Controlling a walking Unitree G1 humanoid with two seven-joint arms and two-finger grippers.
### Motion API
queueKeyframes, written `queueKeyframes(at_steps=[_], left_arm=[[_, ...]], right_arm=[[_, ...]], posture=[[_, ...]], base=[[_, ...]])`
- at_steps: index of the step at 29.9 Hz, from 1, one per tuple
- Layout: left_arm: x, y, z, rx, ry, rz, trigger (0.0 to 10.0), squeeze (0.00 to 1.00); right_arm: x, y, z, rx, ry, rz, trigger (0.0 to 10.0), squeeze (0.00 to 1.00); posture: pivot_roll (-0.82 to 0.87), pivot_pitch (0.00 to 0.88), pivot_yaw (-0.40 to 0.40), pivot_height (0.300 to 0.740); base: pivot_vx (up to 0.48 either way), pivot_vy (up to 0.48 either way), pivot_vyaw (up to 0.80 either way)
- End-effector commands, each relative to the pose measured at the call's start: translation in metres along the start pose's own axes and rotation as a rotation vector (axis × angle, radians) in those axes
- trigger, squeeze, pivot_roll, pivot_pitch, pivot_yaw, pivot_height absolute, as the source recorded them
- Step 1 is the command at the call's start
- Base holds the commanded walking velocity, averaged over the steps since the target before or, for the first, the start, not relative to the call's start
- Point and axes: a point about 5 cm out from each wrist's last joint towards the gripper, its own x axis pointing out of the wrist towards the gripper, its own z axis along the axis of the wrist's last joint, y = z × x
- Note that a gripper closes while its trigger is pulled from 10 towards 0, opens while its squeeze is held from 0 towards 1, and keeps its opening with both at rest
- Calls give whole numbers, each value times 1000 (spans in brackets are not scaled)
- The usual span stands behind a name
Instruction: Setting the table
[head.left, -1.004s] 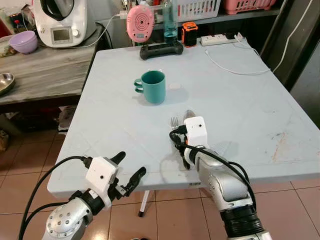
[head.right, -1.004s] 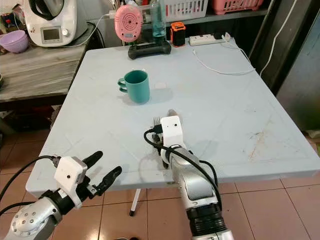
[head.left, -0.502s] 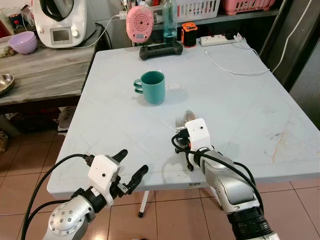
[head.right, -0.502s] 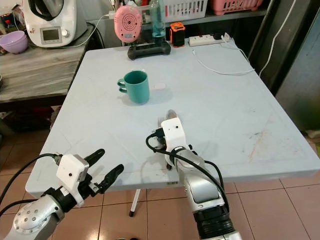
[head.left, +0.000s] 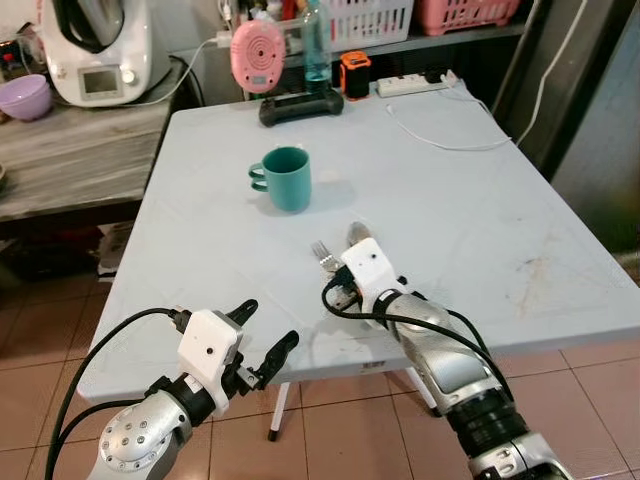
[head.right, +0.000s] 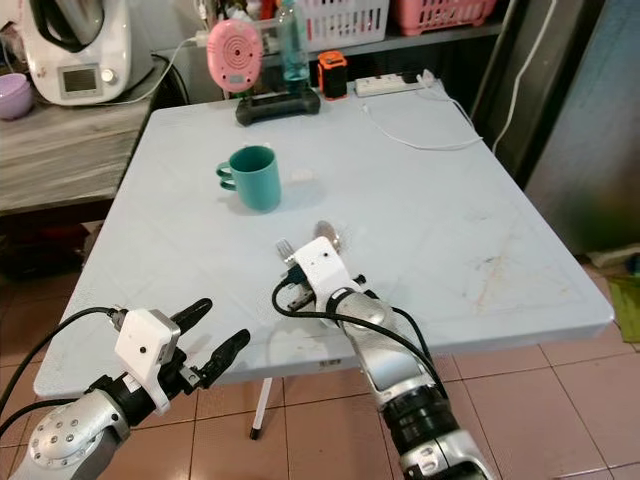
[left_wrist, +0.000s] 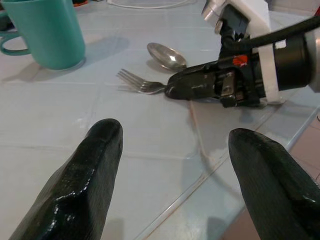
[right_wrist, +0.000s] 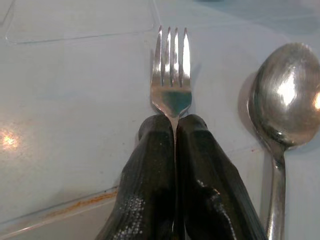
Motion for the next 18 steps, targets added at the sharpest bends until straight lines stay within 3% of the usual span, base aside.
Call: queueKeyframes(at_steps=[1, 9, 10, 11, 12, 14, 15, 16, 18], left_arm=[[-2, 1, -5, -5, 20, 8, 10000, 0], [-1, 2, -7, -4, 20, 13, 10000, 0], [-1, 2, -7, -4, 20, 13, 10000, 0], [-1, 2, -7, -3, 20, 14, 10000, 0], [-1, 3, -7, -2, 20, 13, 10000, 0], [-1, 3, -8, -1, 20, 12, 10000, 0], [-1, 3, -8, 0, 19, 11, 10000, 0], [-1, 3, -8, -1, 19, 11, 10000, 0], [0, 3, -8, -1, 19, 9, 10000, 0]], right_arm=[[8, 16, 0, -29, 7, 59, 0, 0], [11, 8, 17, -15, -108, 13, 0, 0], [10, 6, 19, -12, -128, 1, 1961, 0], [9, 4, 21, -1, -150, -16, 9333, 0], [7, 3, 21, 7, -156, -27, 10000, 0], [4, -1, 21, 34, -174, -54, 10000, 0], [3, -3, 21, 47, -177, -68, 10000, 200], [2, -5, 20, 55, -173, -80, 10000, 1000], [0, -7, 18, 75, -166, -98, 10000, 1000]], posture=[[-47, 99, 91, 740], [-52, 99, 90, 740], [-53, 99, 90, 740], [-55, 99, 92, 740], [-55, 99, 92, 740], [-57, 100, 93, 740], [-60, 101, 96, 740], [-60, 101, 96, 740], [-61, 101, 97, 740]], base=[[0, 0, 0], [0, 0, 0], [0, 0, 0], [0, 0, 0], [0, 0, 0], [0, 0, 0], [0, 0, 0], [0, 0, 0], [0, 0, 0]])
